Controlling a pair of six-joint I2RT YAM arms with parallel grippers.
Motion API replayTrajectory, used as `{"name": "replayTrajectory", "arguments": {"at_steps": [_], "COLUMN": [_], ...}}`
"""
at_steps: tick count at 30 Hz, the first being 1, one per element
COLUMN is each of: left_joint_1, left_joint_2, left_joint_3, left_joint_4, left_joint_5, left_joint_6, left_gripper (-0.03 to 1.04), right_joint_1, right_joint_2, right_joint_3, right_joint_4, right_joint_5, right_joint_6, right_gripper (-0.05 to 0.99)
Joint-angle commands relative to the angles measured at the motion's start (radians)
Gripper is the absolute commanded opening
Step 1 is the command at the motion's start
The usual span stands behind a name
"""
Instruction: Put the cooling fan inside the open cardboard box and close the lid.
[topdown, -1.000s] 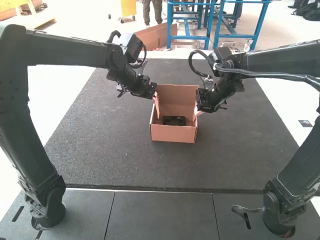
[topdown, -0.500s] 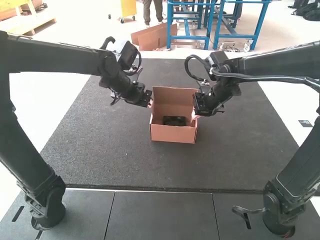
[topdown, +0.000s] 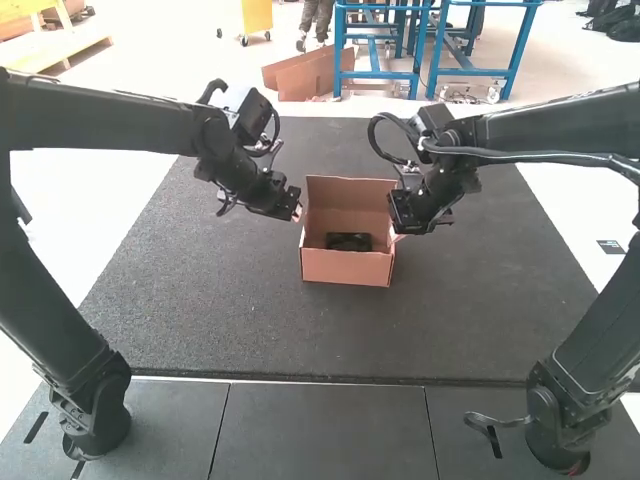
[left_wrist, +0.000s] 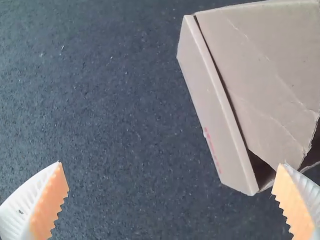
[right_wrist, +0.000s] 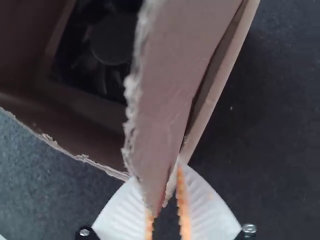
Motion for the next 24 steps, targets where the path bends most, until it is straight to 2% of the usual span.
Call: {"name": "replayTrajectory", "arguments": {"at_steps": [1,5,6,10,15,19,24], "left_joint_1": [-0.006,-0.005,-0.005,0.000,0.049,0.063,0.061], "left_joint_2": [-0.047,-0.057,-0.062,-0.068,-0.068,-0.057,-0.014], "left_joint_3": [0.007,0.004,0.004,0.003,0.011,0.037,0.124], "left_joint_4": [0.000,-0.009,-0.009,-0.013,0.026,0.076,0.108], "left_joint_5": [0.011,0.009,0.009,-0.006,-0.124,-0.210,-0.241], "left_joint_6": [0.007,0.007,0.006,0.012,0.021,0.030,0.043], "left_gripper": [0.97,0.97,0.97,0.97,0.97,0.97,0.97], "right_joint_1": [0.013,0.013,0.013,0.012,0.000,-0.017,-0.057], "right_joint_2": [-0.004,-0.004,-0.004,-0.007,-0.026,-0.082,-0.176], "right_joint_3": [0.035,0.059,0.062,0.082,0.108,0.108,0.107], "right_joint_4": [-0.004,-0.016,-0.018,-0.022,-0.039,-0.038,-0.038], "right_joint_5": [0.027,0.032,0.031,0.034,0.037,0.058,0.093], "right_joint_6": [-0.010,-0.009,-0.010,-0.013,-0.027,-0.038,-0.043], "right_gripper": [0.38,0.86,0.91,0.91,0.91,0.91,0.91]}}
